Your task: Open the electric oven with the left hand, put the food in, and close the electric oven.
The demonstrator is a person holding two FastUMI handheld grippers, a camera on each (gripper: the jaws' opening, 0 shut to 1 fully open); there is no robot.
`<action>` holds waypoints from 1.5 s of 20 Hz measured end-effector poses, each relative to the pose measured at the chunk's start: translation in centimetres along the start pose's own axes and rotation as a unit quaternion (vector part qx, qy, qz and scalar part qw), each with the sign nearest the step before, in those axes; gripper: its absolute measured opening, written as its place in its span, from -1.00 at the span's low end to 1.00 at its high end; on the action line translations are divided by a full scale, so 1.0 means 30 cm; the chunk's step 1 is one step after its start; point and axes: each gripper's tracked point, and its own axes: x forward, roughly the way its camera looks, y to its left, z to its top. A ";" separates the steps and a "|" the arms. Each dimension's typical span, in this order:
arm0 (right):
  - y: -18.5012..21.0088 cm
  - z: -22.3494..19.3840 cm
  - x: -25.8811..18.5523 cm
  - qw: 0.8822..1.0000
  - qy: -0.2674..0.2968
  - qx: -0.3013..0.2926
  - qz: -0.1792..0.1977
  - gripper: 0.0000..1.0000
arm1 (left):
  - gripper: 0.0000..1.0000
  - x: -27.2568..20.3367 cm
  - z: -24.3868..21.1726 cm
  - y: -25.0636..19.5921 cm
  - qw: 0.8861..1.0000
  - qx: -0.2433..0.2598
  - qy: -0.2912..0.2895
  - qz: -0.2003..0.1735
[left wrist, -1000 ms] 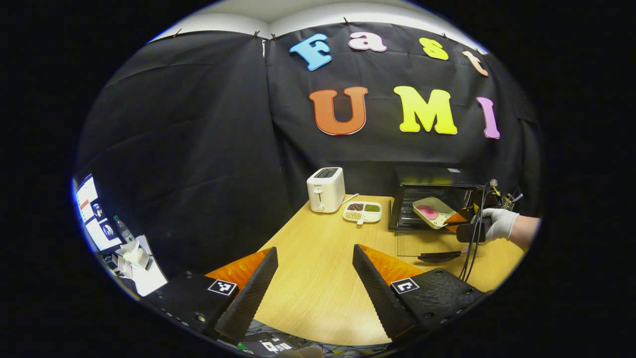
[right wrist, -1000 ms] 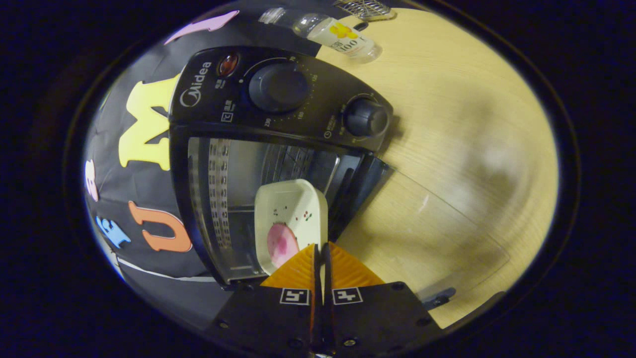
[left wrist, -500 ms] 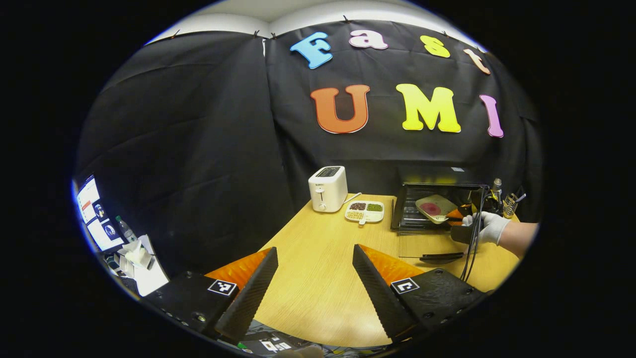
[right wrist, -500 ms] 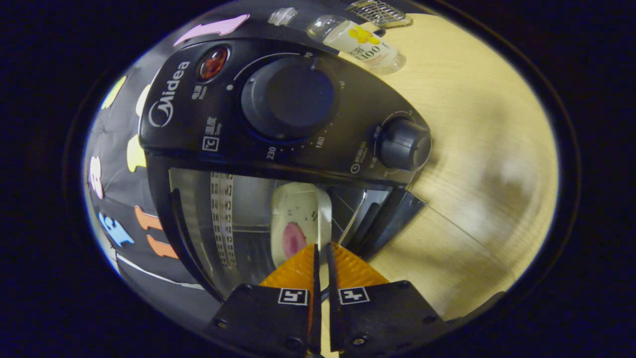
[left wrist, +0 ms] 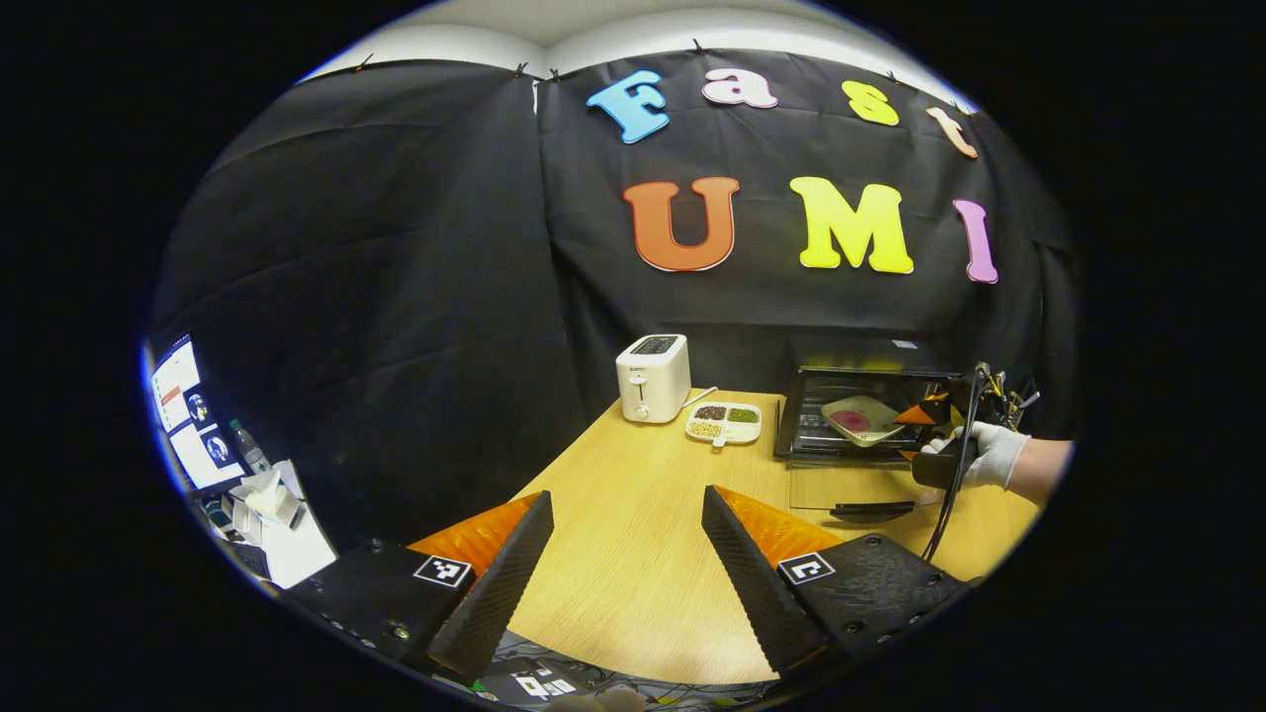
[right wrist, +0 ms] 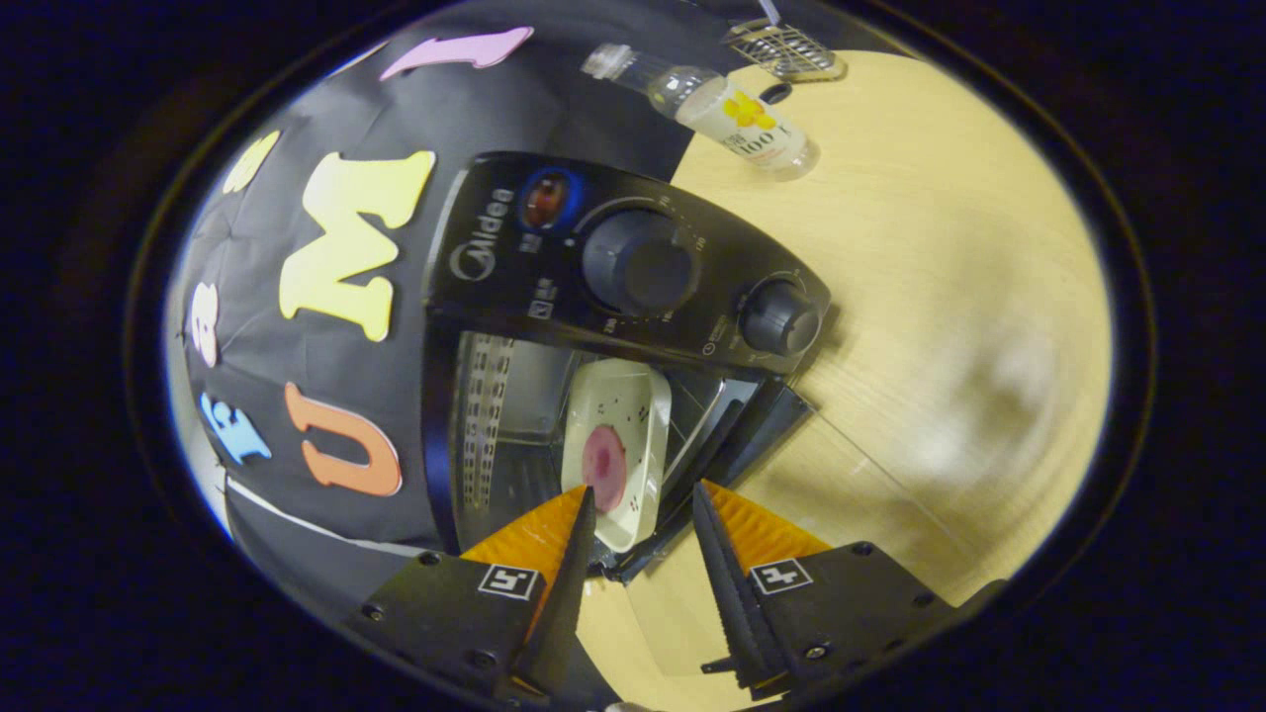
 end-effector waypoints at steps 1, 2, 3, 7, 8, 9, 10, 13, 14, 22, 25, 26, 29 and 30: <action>0.015 -0.019 -0.038 1.000 0.013 -0.022 0.006 0.29 | 0.94 -0.008 -0.002 -0.015 1.000 -0.001 -0.002 -0.011; 0.017 -0.028 -0.085 0.999 0.019 -0.050 0.007 0.32 | 0.94 -0.016 0.000 -0.032 1.000 -0.001 -0.007 -0.023; 0.013 -0.025 -0.132 0.997 0.013 -0.082 0.004 0.36 | 0.94 -0.023 0.001 -0.046 0.999 0.000 -0.010 -0.034; -0.020 0.033 -0.361 0.969 -0.017 -0.247 -0.010 0.75 | 0.94 -0.035 -0.015 -0.150 0.996 -0.001 -0.019 -0.086; -0.043 0.070 -0.422 0.956 -0.034 -0.290 -0.022 0.81 | 0.94 -0.035 -0.019 -0.189 0.995 0.000 -0.020 -0.100; -0.070 0.114 -0.491 0.942 -0.052 -0.329 -0.036 0.81 | 0.94 -0.031 -0.031 -0.229 0.993 0.003 -0.022 -0.116; -0.097 0.150 -0.555 0.927 -0.065 -0.366 -0.049 0.84 | 0.94 -0.024 -0.041 -0.267 0.992 0.008 -0.022 -0.126; -0.172 0.224 -0.734 0.884 -0.078 -0.456 -0.071 0.86 | 0.94 -0.022 -0.054 -0.378 0.989 0.021 -0.022 -0.147; -0.206 0.259 -0.788 0.870 -0.087 -0.478 -0.086 0.87 | 0.94 -0.018 -0.073 -0.420 0.988 0.025 -0.014 -0.152; -0.352 0.375 -1.122 0.825 -0.075 -0.555 -0.072 0.88 | 0.94 0.014 -0.253 -0.715 0.986 0.071 0.048 -0.141; -0.374 0.402 -1.185 0.828 -0.067 -0.553 -0.056 0.92 | 0.94 0.011 -0.340 -0.823 0.984 0.076 0.071 -0.147; -0.378 0.422 -1.206 0.830 -0.068 -0.550 -0.058 0.92 | 0.94 0.024 -0.369 -0.852 0.983 0.075 0.082 -0.149; -0.393 0.476 -1.245 0.834 -0.078 -0.542 -0.070 0.92 | 0.94 0.089 -0.446 -0.937 0.978 0.066 0.107 -0.165; -0.390 0.499 -1.257 0.834 -0.086 -0.540 -0.077 0.92 | 0.94 0.119 -0.469 -0.959 0.976 0.068 0.113 -0.171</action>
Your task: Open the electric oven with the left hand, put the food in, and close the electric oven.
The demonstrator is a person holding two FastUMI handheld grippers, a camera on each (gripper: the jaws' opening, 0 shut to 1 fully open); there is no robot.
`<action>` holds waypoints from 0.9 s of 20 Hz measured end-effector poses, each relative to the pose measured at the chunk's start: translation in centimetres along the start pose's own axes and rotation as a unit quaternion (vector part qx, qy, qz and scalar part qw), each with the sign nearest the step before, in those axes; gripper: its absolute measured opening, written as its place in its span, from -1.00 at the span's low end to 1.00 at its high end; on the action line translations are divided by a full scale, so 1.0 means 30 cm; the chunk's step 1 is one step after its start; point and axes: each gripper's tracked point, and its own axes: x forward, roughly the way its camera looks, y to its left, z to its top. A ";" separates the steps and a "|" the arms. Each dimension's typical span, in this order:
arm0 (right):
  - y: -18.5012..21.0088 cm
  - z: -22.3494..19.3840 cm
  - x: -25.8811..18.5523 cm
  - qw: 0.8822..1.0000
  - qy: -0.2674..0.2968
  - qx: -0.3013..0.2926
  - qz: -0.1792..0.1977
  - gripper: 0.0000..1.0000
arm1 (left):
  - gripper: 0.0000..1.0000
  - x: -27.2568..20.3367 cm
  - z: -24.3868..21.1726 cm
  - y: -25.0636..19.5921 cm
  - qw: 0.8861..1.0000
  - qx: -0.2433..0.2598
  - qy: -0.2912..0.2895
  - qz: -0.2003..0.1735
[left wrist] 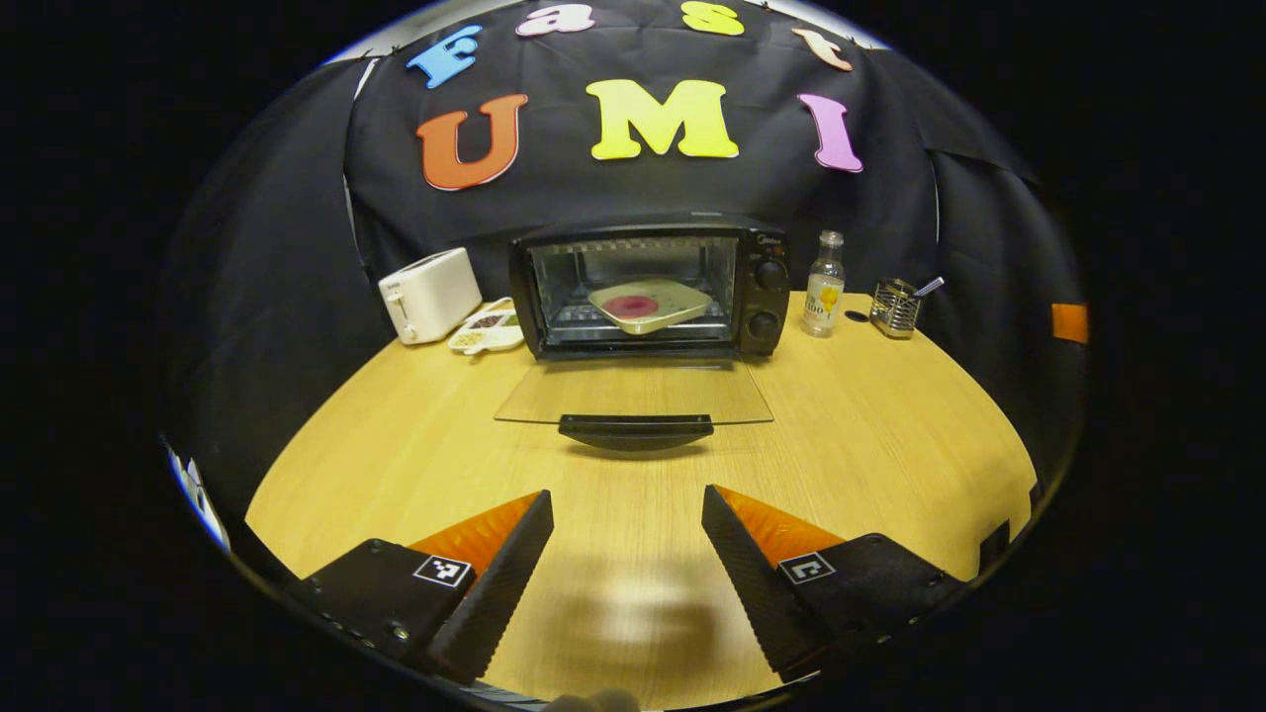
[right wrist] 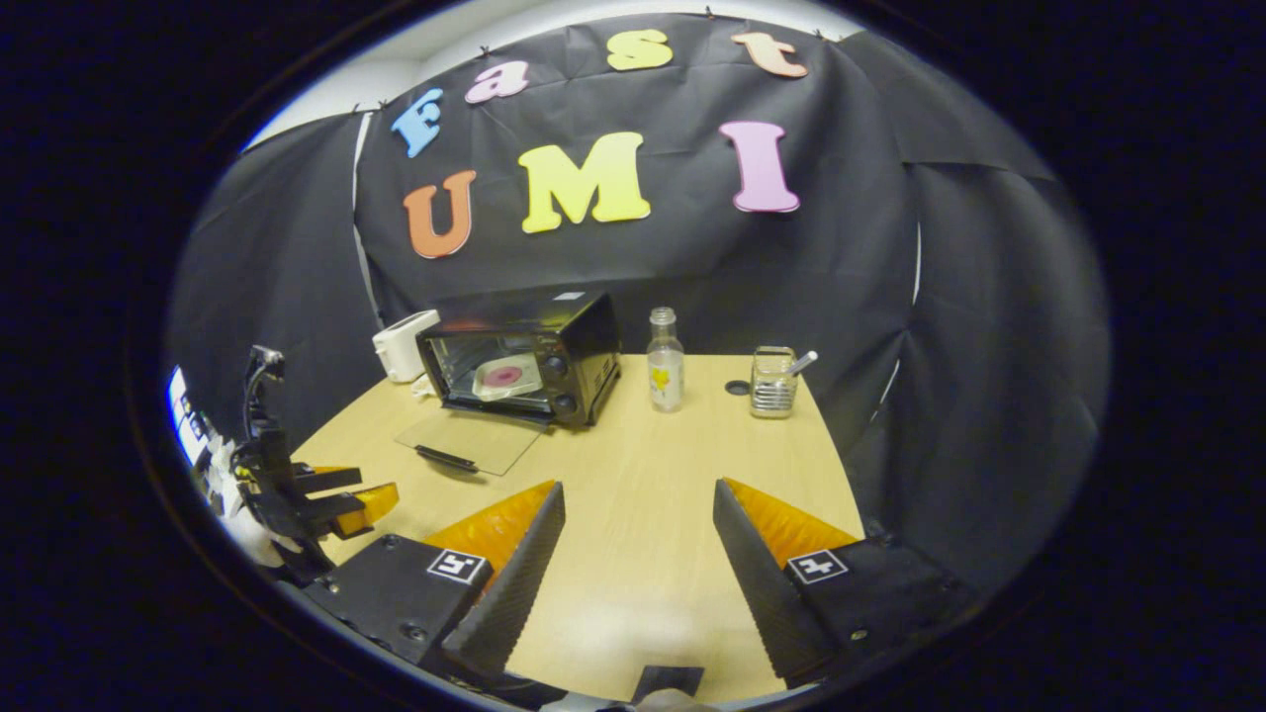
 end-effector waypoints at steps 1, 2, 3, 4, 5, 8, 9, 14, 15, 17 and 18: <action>-0.021 0.015 -0.001 1.000 -0.002 0.001 -0.014 0.92 | 0.94 0.035 -0.018 -0.001 1.000 0.004 0.011 -0.002; -0.034 0.029 -0.011 1.000 -0.003 0.002 -0.027 0.92 | 0.93 0.074 -0.029 0.000 1.000 0.006 0.017 -0.007; -0.041 0.039 -0.014 0.999 -0.004 -0.001 -0.038 0.92 | 0.94 0.100 -0.029 -0.005 1.000 0.009 0.019 -0.012; -0.045 0.045 -0.016 0.999 -0.001 -0.006 -0.048 0.92 | 0.94 0.137 -0.025 0.001 1.000 0.013 0.018 -0.015; -0.044 0.051 -0.014 0.998 0.003 -0.014 -0.056 0.92 | 0.94 0.178 -0.034 0.011 0.999 0.016 0.023 -0.017; -0.028 0.065 -0.004 0.997 0.013 -0.012 -0.076 0.92 | 0.94 0.266 -0.050 0.018 0.999 0.023 0.033 -0.027; -0.017 0.069 0.003 0.997 0.014 -0.007 -0.080 0.92 | 0.94 0.287 -0.052 0.016 0.999 0.025 0.033 -0.031; 0.027 0.051 0.018 0.994 0.024 0.005 -0.103 0.92 | 0.94 0.357 -0.063 0.009 0.997 0.033 0.045 -0.047; 0.030 0.048 0.021 0.994 0.025 0.005 -0.108 0.92 | 0.94 0.363 -0.055 0.006 0.997 0.028 0.045 -0.054; 0.041 0.052 0.018 0.993 0.023 0.009 -0.114 0.92 | 0.94 0.367 -0.058 0.015 0.997 0.020 0.059 -0.053; 0.049 0.058 0.017 0.993 0.021 0.015 -0.116 0.92 | 0.94 0.367 -0.050 0.015 0.997 0.019 0.057 -0.056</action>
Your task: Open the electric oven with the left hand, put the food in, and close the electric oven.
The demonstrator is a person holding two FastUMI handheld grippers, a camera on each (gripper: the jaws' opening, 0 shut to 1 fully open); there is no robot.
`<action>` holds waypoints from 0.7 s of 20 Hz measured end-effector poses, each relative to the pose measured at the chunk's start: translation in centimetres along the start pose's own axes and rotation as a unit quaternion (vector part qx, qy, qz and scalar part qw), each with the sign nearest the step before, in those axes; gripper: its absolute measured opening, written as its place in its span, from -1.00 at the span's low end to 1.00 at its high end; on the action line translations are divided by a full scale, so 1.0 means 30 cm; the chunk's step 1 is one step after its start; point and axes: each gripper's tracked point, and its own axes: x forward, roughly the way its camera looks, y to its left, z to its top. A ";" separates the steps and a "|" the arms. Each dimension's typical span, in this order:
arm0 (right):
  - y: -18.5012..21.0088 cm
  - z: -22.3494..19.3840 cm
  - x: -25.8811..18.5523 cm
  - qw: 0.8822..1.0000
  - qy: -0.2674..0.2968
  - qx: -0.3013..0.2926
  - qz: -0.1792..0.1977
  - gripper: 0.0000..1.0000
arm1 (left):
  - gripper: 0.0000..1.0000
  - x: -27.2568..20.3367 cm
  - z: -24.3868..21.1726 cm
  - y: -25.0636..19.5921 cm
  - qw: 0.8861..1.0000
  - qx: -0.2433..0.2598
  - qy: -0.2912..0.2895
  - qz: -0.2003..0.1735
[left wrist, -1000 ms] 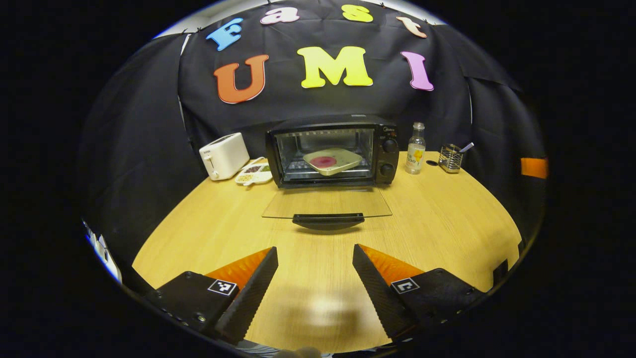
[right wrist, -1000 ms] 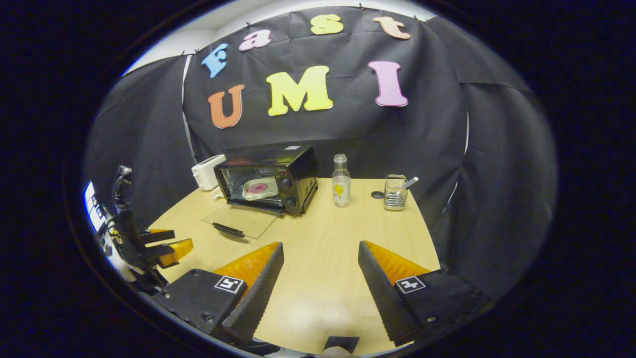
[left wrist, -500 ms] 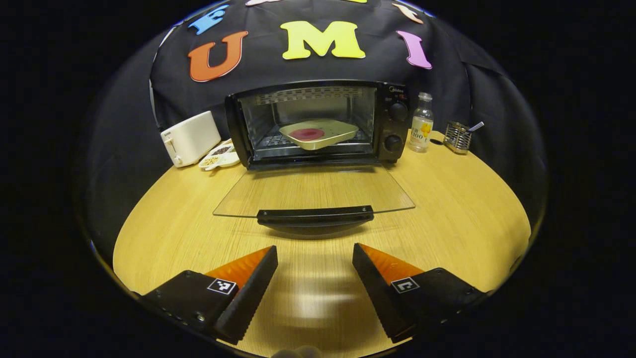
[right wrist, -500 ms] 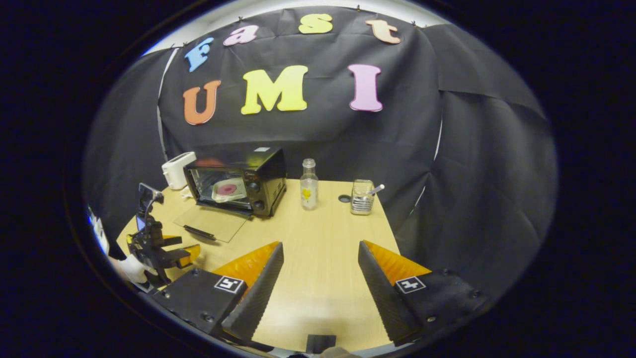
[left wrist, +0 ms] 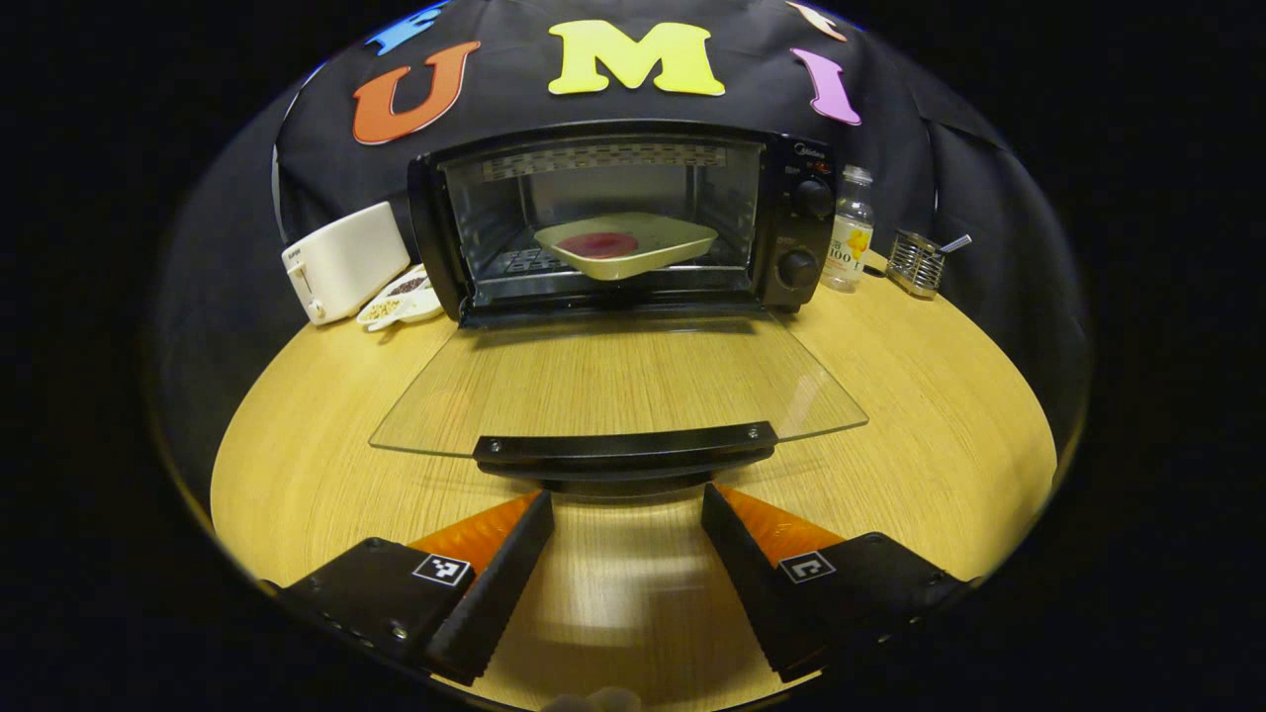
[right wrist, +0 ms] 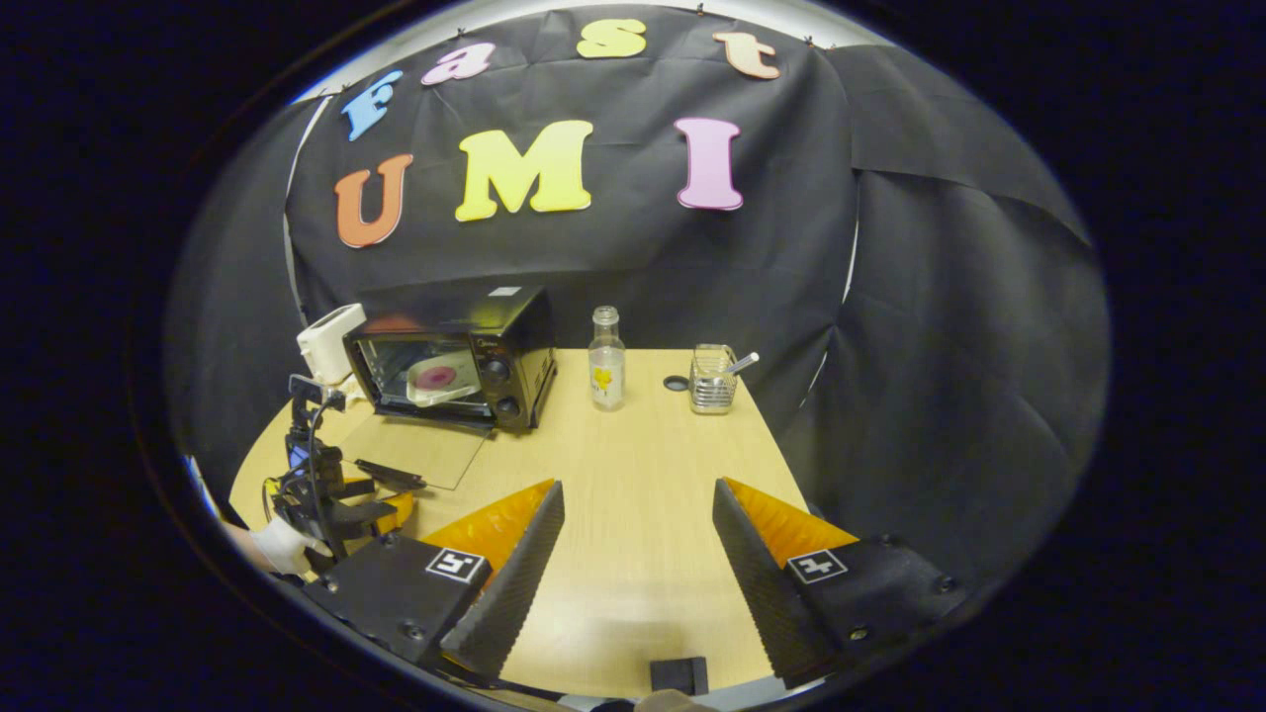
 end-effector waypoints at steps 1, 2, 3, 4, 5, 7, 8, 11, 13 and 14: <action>0.003 0.007 -0.002 1.000 -0.004 0.006 -0.002 0.92 | 0.94 -0.001 0.008 0.002 1.000 0.002 0.000 0.000; 0.007 0.012 -0.005 1.000 -0.006 0.009 -0.003 0.92 | 0.94 -0.009 0.021 0.005 1.000 0.005 -0.004 0.001; 0.010 0.011 -0.006 1.000 -0.007 0.010 -0.004 0.92 | 0.93 -0.018 0.031 0.005 1.000 0.006 -0.010 0.002; 0.011 0.014 -0.008 1.000 -0.010 0.011 -0.006 0.92 | 0.94 -0.026 0.045 0.006 1.000 0.006 -0.013 0.002; 0.012 0.015 -0.010 1.000 -0.011 0.013 -0.007 0.92 | 0.94 -0.036 0.059 0.005 1.000 0.004 -0.018 0.002; 0.014 0.009 -0.014 1.000 -0.012 0.019 -0.009 0.92 | 0.94 -0.061 0.099 0.007 1.000 0.004 -0.030 -0.002; 0.016 0.005 -0.015 1.000 -0.011 0.024 -0.008 0.92 | 0.94 -0.070 0.124 0.008 0.999 0.005 -0.039 -0.004; 0.017 -0.008 -0.012 0.999 -0.010 0.046 -0.006 0.92 | 0.94 -0.087 0.187 0.011 0.998 0.002 -0.055 -0.013; 0.018 -0.014 -0.011 0.998 -0.009 0.056 -0.007 0.92 | 0.94 -0.089 0.248 0.015 0.998 0.007 -0.067 -0.010; 0.018 -0.013 -0.013 0.998 -0.011 0.062 -0.007 0.92 | 0.94 -0.088 0.281 0.016 0.997 0.012 -0.074 -0.010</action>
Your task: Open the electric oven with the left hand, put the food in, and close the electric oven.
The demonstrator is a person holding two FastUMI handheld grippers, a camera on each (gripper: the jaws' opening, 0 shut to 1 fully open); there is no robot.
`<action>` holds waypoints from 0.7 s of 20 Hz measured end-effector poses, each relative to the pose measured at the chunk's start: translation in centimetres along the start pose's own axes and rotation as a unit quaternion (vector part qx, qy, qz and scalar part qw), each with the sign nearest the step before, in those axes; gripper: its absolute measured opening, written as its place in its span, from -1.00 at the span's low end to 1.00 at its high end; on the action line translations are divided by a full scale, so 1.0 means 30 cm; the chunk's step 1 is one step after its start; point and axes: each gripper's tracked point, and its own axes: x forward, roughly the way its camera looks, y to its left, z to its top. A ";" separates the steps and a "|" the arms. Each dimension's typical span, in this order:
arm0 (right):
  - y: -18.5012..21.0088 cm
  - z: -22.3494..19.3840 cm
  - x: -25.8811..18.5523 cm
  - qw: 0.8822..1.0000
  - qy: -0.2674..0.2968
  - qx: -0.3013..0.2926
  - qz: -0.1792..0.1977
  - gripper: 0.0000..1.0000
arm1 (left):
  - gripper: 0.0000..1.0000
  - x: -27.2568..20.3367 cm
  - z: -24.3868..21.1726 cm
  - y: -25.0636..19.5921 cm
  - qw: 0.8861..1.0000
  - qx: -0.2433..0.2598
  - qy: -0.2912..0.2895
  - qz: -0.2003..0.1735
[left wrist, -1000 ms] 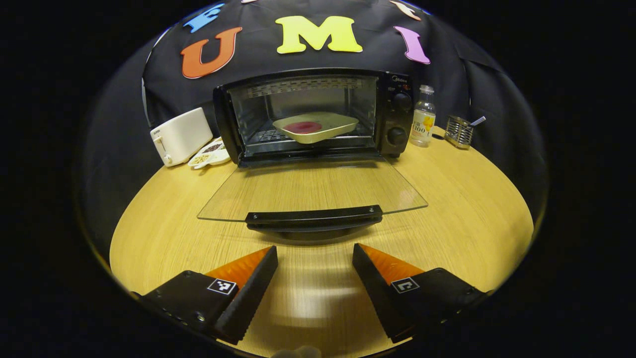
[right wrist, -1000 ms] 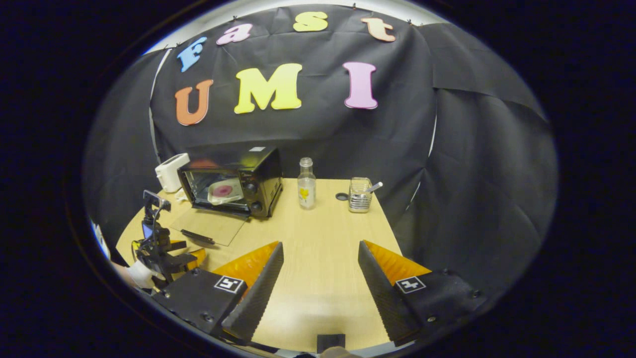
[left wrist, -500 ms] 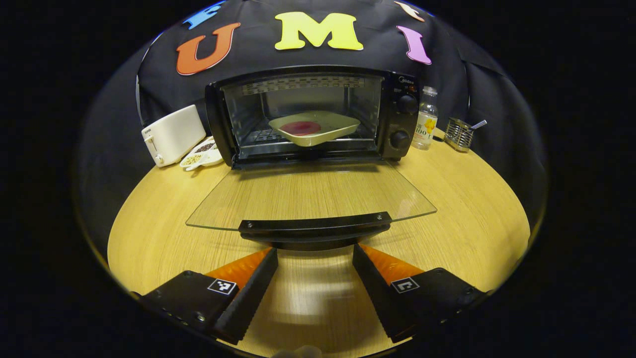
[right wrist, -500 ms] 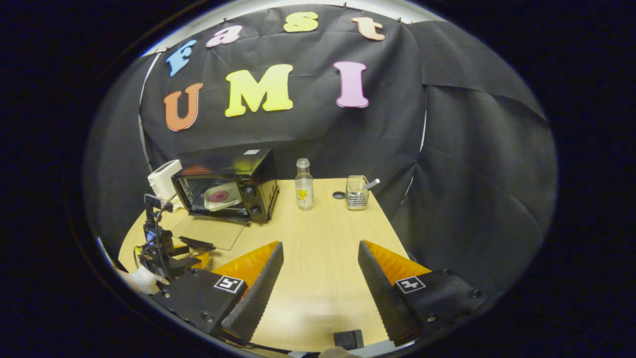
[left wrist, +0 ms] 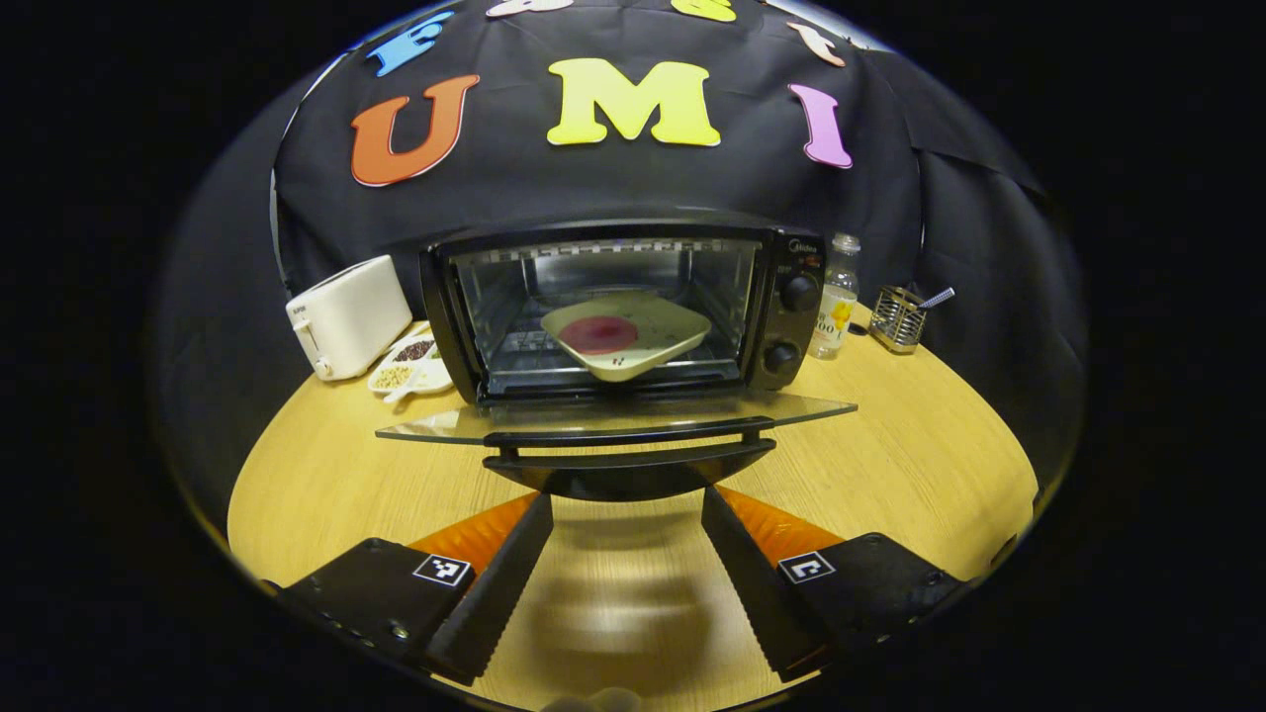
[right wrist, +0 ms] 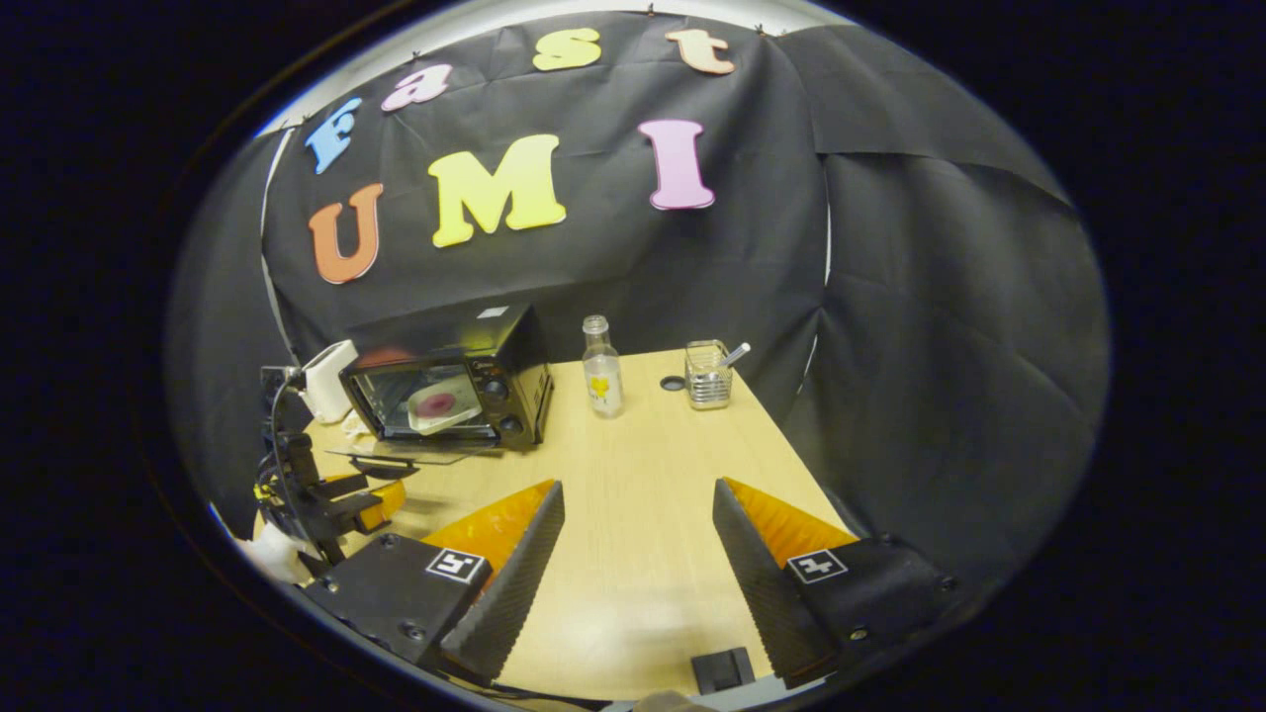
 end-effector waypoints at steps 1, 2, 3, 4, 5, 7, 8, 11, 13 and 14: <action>-0.005 0.001 -0.006 1.000 -0.003 0.005 -0.001 0.92 | 0.94 0.005 0.025 0.005 1.000 0.004 -0.006 0.000; -0.008 0.002 -0.006 1.000 -0.004 0.009 -0.003 0.92 | 0.94 0.012 0.055 0.005 1.000 0.009 -0.013 0.000; -0.012 -0.002 -0.009 1.000 -0.005 0.013 -0.004 0.92 | 0.94 0.016 0.086 0.005 1.000 0.014 -0.021 0.000; -0.018 -0.003 -0.011 1.000 -0.006 0.017 -0.007 0.92 | 0.94 0.020 0.111 0.002 1.000 0.017 -0.026 -0.001; -0.026 -0.005 -0.010 1.000 -0.006 0.020 -0.009 0.92 | 0.94 0.024 0.137 0.004 0.999 0.019 -0.032 -0.001; -0.041 -0.005 -0.010 0.999 -0.008 0.027 -0.016 0.92 | 0.93 0.039 0.182 0.004 0.999 0.023 -0.041 -0.001; -0.048 -0.003 -0.014 0.999 -0.010 0.031 -0.019 0.92 | 0.94 0.046 0.202 0.007 0.999 0.026 -0.044 -0.001; -0.066 0.010 -0.029 0.999 -0.017 0.040 -0.028 0.92 | 0.94 0.068 0.263 -0.004 0.998 0.026 -0.058 -0.006; -0.075 0.014 -0.038 0.998 -0.020 0.042 -0.032 0.92 | 0.93 0.084 0.307 0.001 0.997 0.034 -0.069 -0.007; -0.080 0.014 -0.044 0.998 -0.020 0.041 -0.034 0.92 | 0.93 0.093 0.324 0.000 0.997 0.035 -0.073 -0.007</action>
